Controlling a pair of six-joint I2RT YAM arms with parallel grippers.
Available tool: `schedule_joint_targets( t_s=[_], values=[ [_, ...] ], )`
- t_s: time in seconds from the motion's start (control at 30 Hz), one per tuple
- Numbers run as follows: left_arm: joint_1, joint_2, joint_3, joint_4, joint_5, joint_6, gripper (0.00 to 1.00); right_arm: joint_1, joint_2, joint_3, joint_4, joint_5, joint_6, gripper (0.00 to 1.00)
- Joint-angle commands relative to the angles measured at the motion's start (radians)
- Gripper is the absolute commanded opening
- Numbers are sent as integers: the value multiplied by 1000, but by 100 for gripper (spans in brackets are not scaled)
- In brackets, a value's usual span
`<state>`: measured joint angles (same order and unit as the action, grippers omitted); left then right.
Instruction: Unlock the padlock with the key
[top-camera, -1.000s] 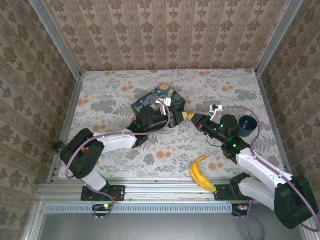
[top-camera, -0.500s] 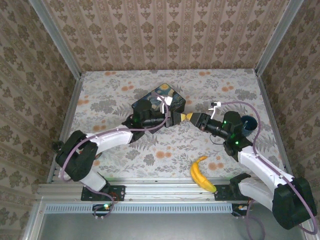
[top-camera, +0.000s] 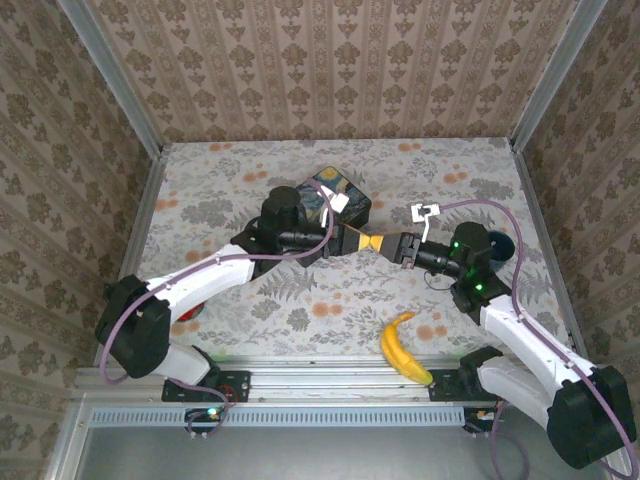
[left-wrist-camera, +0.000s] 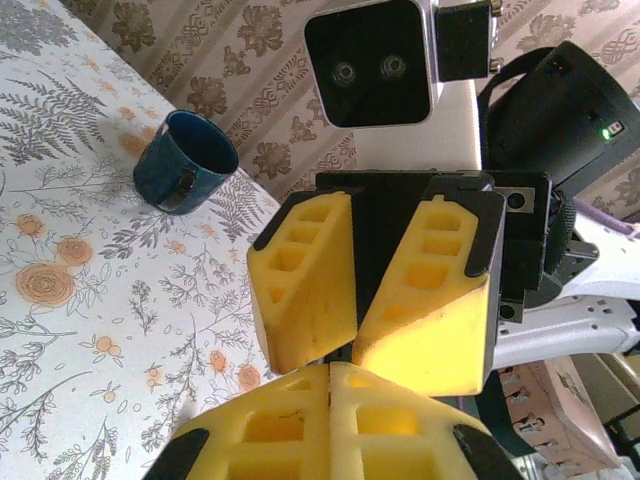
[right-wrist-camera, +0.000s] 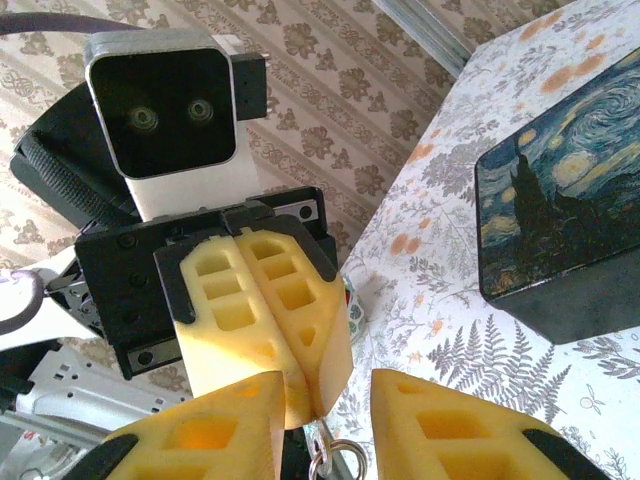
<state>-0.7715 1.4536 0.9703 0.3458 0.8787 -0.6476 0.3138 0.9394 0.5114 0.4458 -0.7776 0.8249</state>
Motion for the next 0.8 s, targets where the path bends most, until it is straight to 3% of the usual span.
schedule_joint_targets(
  t_s=[0.0, 0.3, 0.77],
  values=[
    [4, -2, 18, 58, 52, -12, 0, -2, -11, -9, 41, -70, -13, 29],
    [18, -6, 20, 101, 77, -47, 0, 1, -41, -18, 38, -127, -18, 27],
    [15, 14, 29, 148, 112, -89, 0, 6, -50, -11, 25, -120, -29, 26]
  ],
)
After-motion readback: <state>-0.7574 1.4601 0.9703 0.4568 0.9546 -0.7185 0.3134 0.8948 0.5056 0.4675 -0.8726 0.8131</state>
